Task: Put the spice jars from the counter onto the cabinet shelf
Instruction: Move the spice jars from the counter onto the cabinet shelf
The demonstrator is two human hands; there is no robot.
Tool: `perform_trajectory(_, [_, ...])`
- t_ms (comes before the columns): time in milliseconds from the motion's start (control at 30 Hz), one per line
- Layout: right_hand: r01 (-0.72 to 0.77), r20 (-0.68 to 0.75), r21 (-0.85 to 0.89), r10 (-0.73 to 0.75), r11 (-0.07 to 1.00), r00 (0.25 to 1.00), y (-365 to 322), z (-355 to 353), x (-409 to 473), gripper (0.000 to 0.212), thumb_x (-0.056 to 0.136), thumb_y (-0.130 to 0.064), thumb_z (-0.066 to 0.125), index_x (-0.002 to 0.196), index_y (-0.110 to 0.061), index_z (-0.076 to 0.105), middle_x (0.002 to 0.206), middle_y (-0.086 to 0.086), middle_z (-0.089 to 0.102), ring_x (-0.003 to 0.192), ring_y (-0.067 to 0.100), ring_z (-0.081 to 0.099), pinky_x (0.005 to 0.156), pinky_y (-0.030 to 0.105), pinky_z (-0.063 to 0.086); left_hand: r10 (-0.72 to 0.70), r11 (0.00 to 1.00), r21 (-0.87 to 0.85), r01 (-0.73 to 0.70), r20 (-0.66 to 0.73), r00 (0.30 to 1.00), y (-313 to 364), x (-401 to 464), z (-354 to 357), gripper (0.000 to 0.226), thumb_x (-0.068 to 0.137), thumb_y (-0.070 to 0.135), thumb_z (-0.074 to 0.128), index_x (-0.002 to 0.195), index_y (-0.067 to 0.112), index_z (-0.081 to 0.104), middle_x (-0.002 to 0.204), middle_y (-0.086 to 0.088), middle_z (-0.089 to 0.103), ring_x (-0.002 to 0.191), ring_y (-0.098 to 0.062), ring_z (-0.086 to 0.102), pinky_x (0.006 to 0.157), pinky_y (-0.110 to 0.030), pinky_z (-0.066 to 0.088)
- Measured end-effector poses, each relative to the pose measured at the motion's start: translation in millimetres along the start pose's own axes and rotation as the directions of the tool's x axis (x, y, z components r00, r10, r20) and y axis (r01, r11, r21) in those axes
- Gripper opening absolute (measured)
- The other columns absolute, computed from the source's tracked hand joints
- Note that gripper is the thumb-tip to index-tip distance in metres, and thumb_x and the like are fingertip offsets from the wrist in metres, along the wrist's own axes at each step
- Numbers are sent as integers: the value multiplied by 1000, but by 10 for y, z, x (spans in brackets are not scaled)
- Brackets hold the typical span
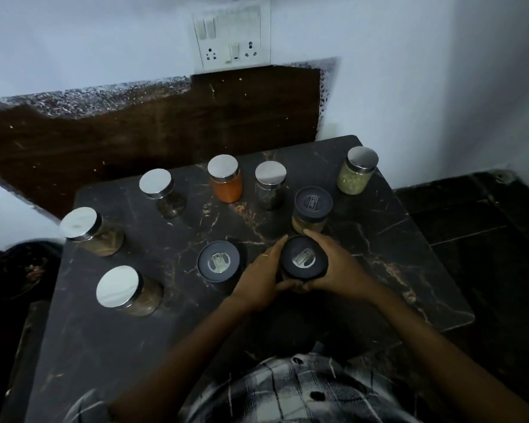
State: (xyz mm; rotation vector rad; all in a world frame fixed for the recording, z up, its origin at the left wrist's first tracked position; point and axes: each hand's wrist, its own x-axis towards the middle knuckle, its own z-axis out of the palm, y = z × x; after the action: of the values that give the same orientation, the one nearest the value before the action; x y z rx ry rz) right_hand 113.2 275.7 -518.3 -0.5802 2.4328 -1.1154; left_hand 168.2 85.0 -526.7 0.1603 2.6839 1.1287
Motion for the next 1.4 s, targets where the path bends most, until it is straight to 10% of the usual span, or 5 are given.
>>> perform_trajectory(300, [182, -58, 176, -174, 968, 983, -1038, -789, 295, 99, 59, -38, 86, 137, -43, 27, 120, -39, 40, 106, -29, 43, 79, -6, 38, 219, 946, -176, -273, -278, 935, 600, 73, -1144, 71, 78, 45, 67, 136, 43, 28, 134, 28, 46, 124, 12, 42, 99, -7, 38])
perform_trajectory(467, [372, -248, 257, -312, 892, 917, -1750, -1179, 429, 95, 55, -36, 83, 137, -31, 36, 126, -19, 50, 112, -12, 52, 83, 9, 48, 171, 914, -246, -323, -489, 855, 963, 124, -1724, 74, 78, 54, 65, 141, 28, 36, 140, 10, 47, 125, -3, 48, 104, -36, 45])
perform_trajectory(800, [714, -513, 214, -545, 667, 663, -3226, -1934, 793, 86, 56, -47, 80, 131, -44, 37, 123, -6, 55, 103, 7, 56, 66, 9, 50, 295, 830, -144, -539, -706, 643, 1951, 188, -3180, 62, 81, 63, 51, 134, 32, 45, 135, 8, 53, 116, -10, 56, 88, -24, 55])
perform_trajectory(1133, [844, -612, 166, -618, 509, 493, -4059, -2322, 944, 68, 68, -27, 80, 127, -34, 46, 119, -6, 57, 97, -5, 60, 75, 11, 51, 254, 765, -240, -597, -739, 623, 2687, 91, -4010, 41, 71, 35, 76, 107, 20, 63, 85, 12, 73, 69, 5, 67, 50, -11, 49])
perform_trajectory(1400, [802, -534, 454, -602, 388, 593, -4098, -2410, 930, 75, 64, -38, 71, 133, -34, 42, 124, -4, 58, 109, 10, 60, 85, 26, 47, 193, 717, -352, -601, -728, 657, 2858, 81, -4167, 37, 75, 47, 69, 103, 21, 69, 84, 10, 75, 68, -1, 70, 47, -15, 50])
